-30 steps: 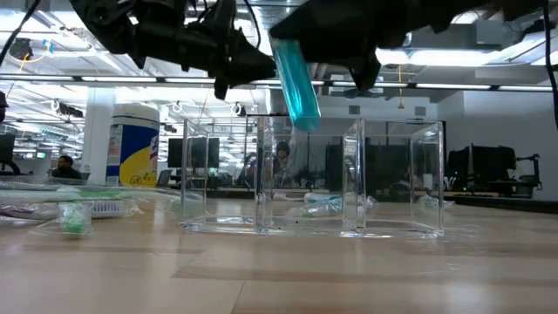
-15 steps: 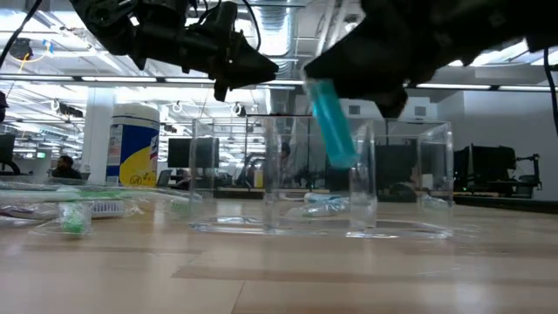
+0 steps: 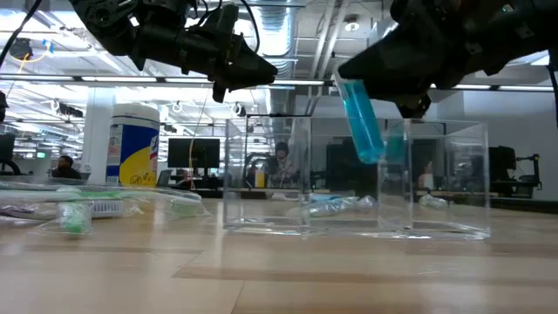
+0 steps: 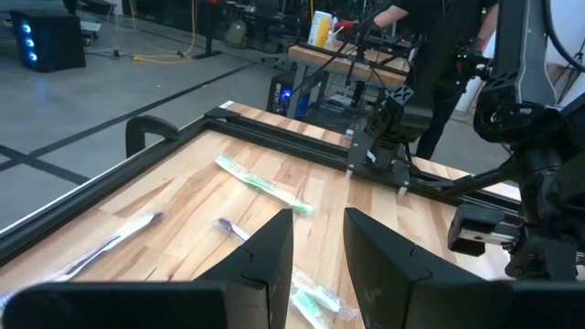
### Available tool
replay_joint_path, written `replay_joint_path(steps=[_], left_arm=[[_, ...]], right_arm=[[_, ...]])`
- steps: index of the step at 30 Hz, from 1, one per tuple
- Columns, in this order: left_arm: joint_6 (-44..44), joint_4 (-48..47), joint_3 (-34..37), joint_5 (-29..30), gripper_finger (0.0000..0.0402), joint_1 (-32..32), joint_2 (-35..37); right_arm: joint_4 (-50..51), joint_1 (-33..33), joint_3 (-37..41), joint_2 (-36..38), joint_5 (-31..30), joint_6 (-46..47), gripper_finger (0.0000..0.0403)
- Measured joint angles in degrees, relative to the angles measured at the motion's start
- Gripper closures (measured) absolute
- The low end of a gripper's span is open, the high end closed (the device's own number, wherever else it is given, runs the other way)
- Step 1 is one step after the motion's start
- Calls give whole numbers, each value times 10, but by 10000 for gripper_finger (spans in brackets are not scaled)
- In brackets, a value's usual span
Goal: Pick & Place toothbrushing station
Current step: Put the blue mouthwash bottle in the transparent organizer
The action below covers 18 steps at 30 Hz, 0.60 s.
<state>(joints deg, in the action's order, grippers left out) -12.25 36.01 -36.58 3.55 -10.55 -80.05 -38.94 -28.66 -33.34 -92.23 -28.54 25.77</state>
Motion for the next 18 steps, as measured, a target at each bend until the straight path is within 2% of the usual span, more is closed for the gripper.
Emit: replay_joint_path(steps=[12,18], left_arm=[[0,-5,0,0,308,0,0],[0,-11,0,-1,308,0,0]], right_arm=[[-37,-2,18,0,9,-24,324],[-37,-2,18,0,9,-34,257]])
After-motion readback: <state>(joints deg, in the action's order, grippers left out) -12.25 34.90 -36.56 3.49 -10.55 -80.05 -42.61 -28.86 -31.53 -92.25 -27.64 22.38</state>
